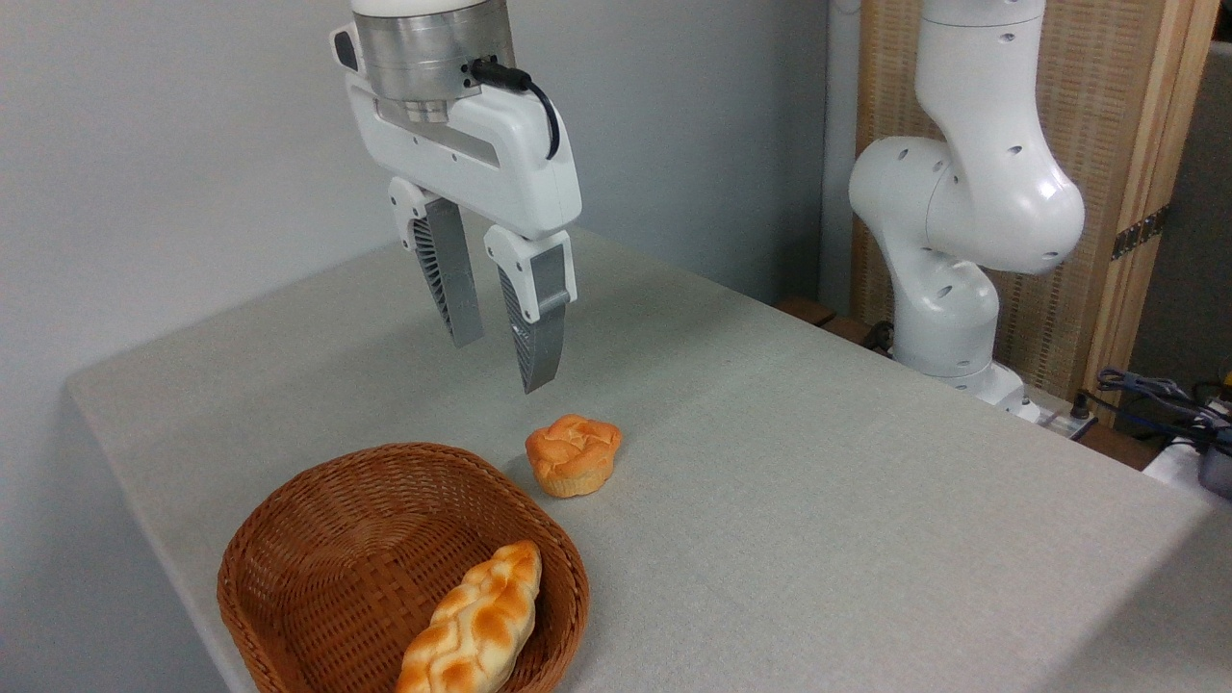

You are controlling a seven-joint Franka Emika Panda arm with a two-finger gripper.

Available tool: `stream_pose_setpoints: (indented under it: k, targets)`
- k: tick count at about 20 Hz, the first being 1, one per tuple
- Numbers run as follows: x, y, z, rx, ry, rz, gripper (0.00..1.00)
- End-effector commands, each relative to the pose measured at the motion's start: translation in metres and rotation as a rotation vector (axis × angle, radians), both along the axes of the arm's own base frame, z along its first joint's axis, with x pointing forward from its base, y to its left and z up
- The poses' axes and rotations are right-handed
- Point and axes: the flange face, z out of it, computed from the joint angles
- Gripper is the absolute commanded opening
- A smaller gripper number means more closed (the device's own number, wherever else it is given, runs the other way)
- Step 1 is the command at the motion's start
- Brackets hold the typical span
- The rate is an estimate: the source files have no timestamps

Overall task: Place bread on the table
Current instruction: 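Lower the open gripper into the wicker basket over the braided loaf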

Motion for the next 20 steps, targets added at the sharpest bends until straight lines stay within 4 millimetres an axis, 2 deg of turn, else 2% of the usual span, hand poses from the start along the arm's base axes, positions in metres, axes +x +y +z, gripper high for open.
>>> stream_pose_setpoints:
  k: [1, 4, 8, 11, 14, 20]
  targets:
    - [0.001, 0.001, 0.008, -0.026, -0.003, 0.011, 1.00]
    - [0.005, 0.001, 0.008, -0.025, -0.026, 0.011, 1.00]
    - [0.014, 0.003, -0.008, -0.016, -0.071, 0.019, 1.00]
    - [0.027, 0.019, -0.026, -0.008, -0.132, 0.045, 1.00]
    - [0.040, 0.024, -0.045, 0.034, -0.203, 0.041, 1.00]
    - [0.048, 0.029, -0.094, 0.120, -0.179, 0.011, 1.00]
